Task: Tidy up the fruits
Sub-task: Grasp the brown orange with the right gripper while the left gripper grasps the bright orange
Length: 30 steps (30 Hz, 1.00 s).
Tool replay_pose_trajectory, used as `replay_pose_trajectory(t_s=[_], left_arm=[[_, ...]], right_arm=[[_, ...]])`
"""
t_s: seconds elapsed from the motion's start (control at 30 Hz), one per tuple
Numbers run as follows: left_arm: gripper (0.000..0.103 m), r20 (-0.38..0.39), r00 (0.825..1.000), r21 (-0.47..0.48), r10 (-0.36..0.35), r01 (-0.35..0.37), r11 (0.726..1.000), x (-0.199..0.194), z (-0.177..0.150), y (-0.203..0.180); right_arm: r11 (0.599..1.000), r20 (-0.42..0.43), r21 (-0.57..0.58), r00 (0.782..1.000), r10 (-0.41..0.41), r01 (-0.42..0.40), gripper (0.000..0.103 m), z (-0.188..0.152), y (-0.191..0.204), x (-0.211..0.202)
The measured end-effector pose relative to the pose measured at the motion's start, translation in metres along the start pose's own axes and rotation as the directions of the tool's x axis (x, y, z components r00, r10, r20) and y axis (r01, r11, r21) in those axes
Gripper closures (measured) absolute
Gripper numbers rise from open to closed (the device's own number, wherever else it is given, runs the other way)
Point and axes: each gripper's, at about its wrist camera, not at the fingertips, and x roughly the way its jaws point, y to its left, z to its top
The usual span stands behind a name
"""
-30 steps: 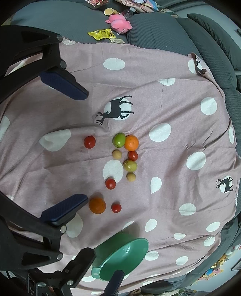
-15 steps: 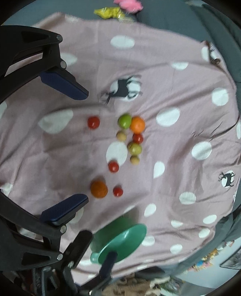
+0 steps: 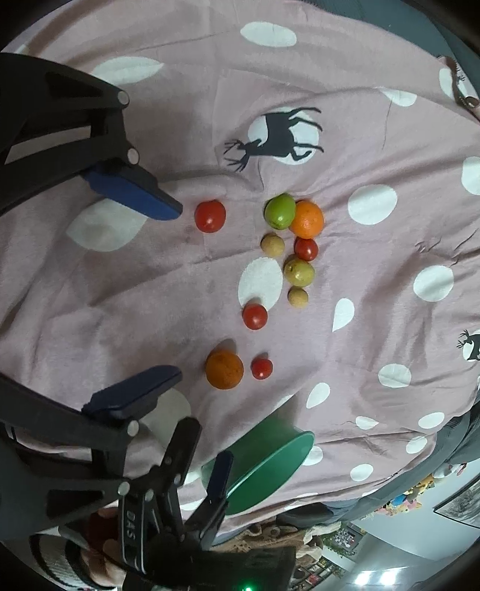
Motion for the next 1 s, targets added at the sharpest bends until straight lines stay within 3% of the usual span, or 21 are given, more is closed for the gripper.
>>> replay_pose_trajectory(t_s=[0.27,0.4,0.47,0.57,0.7,0.73,0.8,1.0], left_arm=[[0.023,0.011,1.0,0.021,-0.001,0.001,1.0,0.018,0.021,0.008],[0.023,0.021,1.0,0.027,0.023,-0.024,0.999,0.029,0.041,0.015],[0.023,0.021,0.998,0.032,0.051,-0.052,0.998,0.036,0.05,0.02],[0.026,0.015,0.995,0.053,0.096,-0.097,0.994,0.05,0.067,0.027],[0.035,-0.001,0.99,0.067,0.142,-0.141,0.988,0.072,0.09,0.036],[0.036,-0.003,0.988,0.07,0.156,-0.156,0.985,0.078,0.095,0.037],[0.049,-0.011,0.983,0.091,0.186,-0.184,0.979,0.09,0.104,0.04],[0.057,-0.05,0.958,0.144,0.282,-0.273,0.951,0.125,0.118,0.05]], right_arm=[[1.0,-0.027,-0.013,1.0,-0.003,0.003,0.022,0.015,-0.008,0.037],[0.999,-0.069,-0.046,0.998,-0.002,-0.002,0.04,0.023,-0.008,0.06],[0.998,-0.095,-0.058,0.995,-0.005,0.0,0.042,0.024,-0.009,0.071],[0.997,-0.112,-0.074,0.994,0.022,-0.031,0.059,0.026,-0.008,0.081],[0.997,-0.076,-0.065,0.997,0.032,-0.037,0.06,0.03,-0.011,0.082],[0.994,-0.039,-0.063,0.995,0.091,-0.093,0.06,0.032,-0.014,0.081],[0.993,-0.026,-0.045,0.994,0.109,-0.11,0.06,0.034,-0.017,0.081],[0.989,-0.02,-0.017,0.989,0.146,-0.147,0.06,0.03,-0.027,0.083]])
